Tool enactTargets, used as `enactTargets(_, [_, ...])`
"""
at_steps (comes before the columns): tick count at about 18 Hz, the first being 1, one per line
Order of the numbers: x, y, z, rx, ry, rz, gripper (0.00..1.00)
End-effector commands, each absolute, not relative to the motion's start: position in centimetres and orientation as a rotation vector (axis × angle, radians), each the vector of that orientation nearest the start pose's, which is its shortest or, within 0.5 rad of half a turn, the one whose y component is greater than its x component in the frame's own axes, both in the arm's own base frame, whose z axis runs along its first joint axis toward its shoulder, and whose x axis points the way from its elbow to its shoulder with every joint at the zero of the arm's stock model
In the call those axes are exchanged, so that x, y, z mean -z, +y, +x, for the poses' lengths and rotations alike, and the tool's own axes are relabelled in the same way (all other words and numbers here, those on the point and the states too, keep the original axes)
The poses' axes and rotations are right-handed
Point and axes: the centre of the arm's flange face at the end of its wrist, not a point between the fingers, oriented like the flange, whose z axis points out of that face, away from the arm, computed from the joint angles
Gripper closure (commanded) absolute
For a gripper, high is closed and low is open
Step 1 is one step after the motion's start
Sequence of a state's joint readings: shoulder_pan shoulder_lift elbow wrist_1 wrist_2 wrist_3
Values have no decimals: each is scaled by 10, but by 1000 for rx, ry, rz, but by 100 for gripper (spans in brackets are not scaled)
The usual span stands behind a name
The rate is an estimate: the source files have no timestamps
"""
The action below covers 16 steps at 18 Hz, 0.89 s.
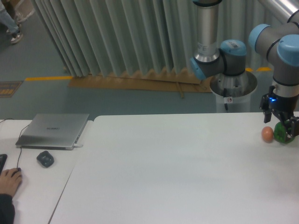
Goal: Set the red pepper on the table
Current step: 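Raise the gripper up and away from the green pepper and egg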
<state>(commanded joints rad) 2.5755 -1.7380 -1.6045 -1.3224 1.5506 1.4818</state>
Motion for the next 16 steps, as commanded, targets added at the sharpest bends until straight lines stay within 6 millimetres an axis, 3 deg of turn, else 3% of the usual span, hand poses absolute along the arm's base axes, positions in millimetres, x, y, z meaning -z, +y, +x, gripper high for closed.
enactTargets(3, [-423, 410, -421, -177, 707, -3015, 0])
enactTargets(12, [-423, 397, -459, -284, 651, -3001, 0])
enactTargets(16, [-419, 382, -488, -348, 609, -2999, 0])
